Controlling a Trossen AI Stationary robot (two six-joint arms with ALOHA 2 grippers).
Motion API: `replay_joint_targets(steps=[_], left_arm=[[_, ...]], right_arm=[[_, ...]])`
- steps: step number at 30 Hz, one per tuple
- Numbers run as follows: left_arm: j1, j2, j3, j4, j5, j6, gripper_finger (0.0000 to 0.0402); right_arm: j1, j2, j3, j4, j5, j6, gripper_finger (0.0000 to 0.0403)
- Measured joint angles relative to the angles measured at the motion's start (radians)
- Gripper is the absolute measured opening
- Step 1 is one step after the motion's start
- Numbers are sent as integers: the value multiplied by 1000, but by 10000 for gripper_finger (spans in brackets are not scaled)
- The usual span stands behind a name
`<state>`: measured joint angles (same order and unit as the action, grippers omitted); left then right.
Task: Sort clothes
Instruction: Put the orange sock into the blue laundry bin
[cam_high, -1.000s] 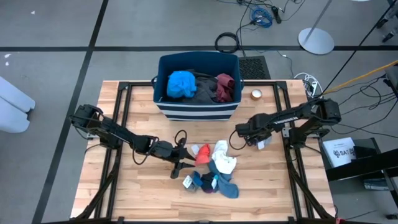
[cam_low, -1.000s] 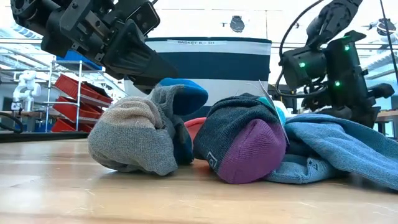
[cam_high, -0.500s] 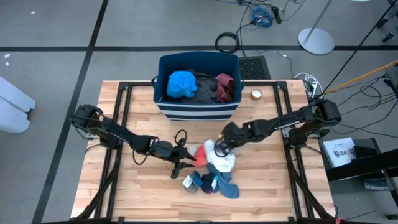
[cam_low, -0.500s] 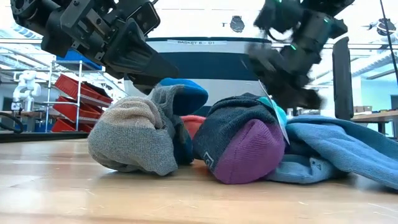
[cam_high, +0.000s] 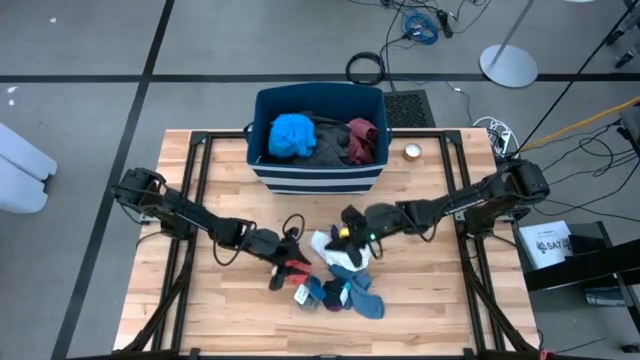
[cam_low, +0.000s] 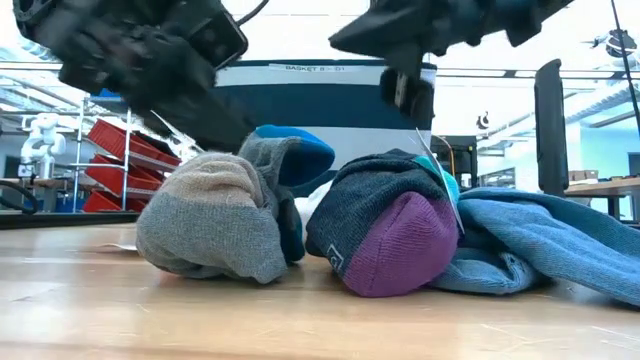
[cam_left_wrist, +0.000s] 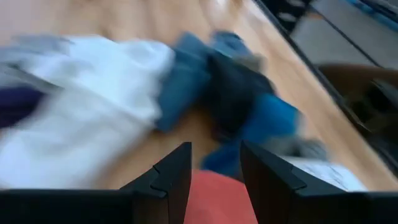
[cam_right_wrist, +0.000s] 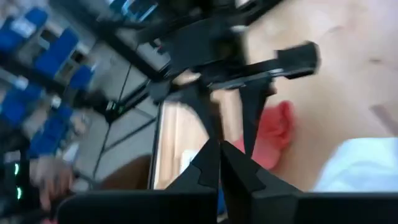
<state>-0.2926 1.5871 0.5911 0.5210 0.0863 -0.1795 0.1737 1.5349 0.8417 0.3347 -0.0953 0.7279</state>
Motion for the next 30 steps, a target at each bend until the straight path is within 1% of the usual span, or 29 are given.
replay_joint_targets(steps=[4,6,7,11,13,16,19,21,24,30], left_arm=[[-25,0,0,-23,125,1,145],[-36,0,0,-26,133,5,145],[-39,0,0,-37,115,11,145],[-51,0,0,-111,-34,63,145],[-56,-1,10,-153,-59,65,145],[-70,-16,80,-324,-81,82,150],[-91,-18,182,-543,-180,113,163],[-106,-18,227,-632,-245,130,175],[-129,-18,237,-647,-297,134,195],[-143,19,216,-684,-313,134,230]], right_arm=[[82,0,0,5,70,-113,7],[120,0,0,7,133,-174,17],[136,0,0,6,156,-203,24],[184,0,0,21,226,-325,59],[200,-1,0,22,261,-355,81],[212,-1,0,27,310,-359,116],[208,-2,0,28,332,-351,150],[205,-2,0,28,333,-350,169],[205,-2,0,28,334,-348,190],[206,-2,0,29,332,-344,208]])
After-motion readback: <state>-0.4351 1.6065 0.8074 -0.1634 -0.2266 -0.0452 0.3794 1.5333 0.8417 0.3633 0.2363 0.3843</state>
